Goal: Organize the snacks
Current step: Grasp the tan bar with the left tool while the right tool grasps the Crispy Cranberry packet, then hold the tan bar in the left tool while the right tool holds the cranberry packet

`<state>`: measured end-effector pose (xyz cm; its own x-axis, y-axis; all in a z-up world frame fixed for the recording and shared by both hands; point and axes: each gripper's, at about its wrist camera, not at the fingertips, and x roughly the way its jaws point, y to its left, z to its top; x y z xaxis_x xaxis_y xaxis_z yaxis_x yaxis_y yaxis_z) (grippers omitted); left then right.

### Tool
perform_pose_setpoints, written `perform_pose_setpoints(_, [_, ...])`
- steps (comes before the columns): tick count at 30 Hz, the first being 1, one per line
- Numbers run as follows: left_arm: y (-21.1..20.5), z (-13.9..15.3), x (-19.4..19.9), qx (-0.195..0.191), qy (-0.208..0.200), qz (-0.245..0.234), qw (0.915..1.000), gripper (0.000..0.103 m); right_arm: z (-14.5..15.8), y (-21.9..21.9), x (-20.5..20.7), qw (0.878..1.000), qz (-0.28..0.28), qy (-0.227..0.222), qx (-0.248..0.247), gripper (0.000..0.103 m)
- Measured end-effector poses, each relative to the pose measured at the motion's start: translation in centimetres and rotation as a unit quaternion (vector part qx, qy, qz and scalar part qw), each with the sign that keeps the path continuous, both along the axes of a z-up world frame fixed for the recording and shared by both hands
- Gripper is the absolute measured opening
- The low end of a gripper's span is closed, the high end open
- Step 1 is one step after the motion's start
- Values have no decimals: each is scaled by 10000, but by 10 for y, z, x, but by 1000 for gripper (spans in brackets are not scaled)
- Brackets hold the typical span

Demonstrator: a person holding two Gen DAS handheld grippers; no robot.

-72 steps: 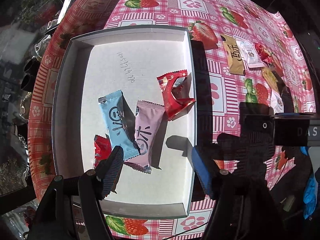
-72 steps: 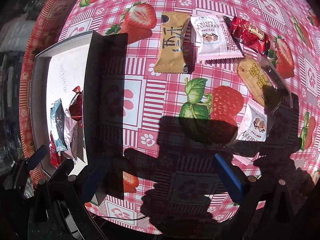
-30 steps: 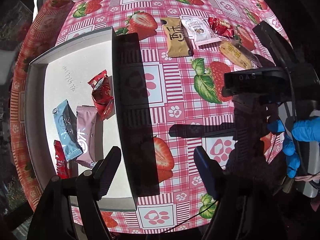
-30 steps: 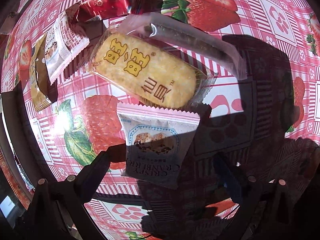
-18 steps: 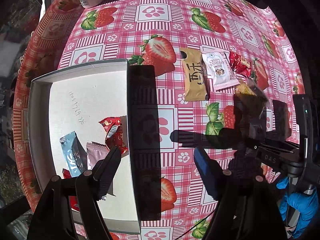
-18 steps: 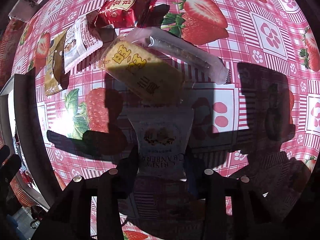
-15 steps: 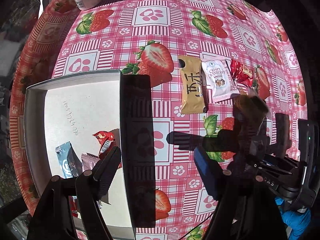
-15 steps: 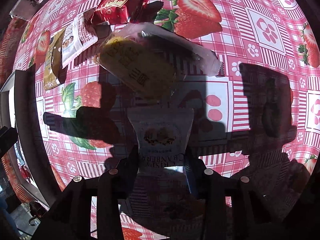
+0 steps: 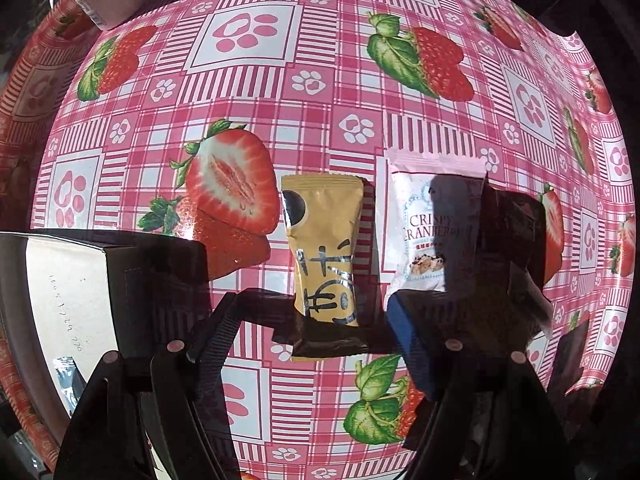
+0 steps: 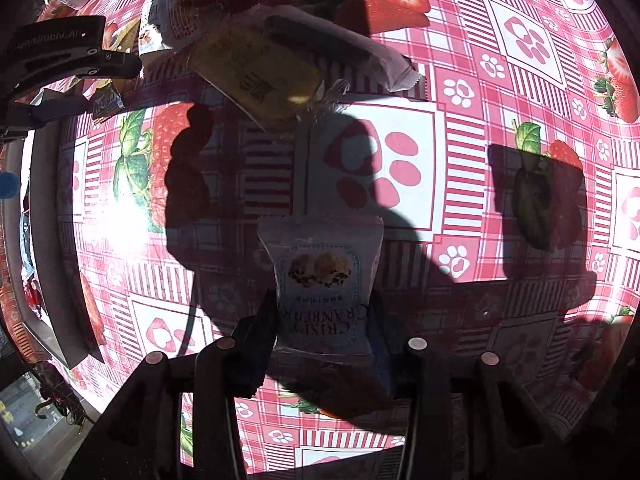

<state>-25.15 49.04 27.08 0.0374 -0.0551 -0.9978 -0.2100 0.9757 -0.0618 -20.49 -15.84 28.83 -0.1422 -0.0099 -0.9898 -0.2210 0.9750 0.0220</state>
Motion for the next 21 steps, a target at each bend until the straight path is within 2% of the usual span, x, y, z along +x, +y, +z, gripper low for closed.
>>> perform_pose_setpoints(1, [-5,0,1,94,-53,-122,9999,69,-2,1,-3,10000,5,-10,1,44])
perform_pose_setpoints(2, [-13,-1,5,321,-47,-275,9991,57,-1,1,-4,10000,38,-17,-6,44])
perform_pose_setpoints(5, [-31,0,9,338,-145,-582,9976,24,4,-2,-2,9999,141,-20,-20,44])
perform_pose_setpoints(9, [-40,-1,-20,433,-64,-703,9966,23,4,-1,-4,9997,240,-44,9,44])
perform_pose_setpoints(16, [-49,-5,-123,115,221,-680,9974,23,3,6,-13,9986,488,-101,-164,44])
perform_pose_setpoints(21, [-60,-6,-138,183,249,-934,9951,25,5,10,-20,9980,571,-112,-256,44])
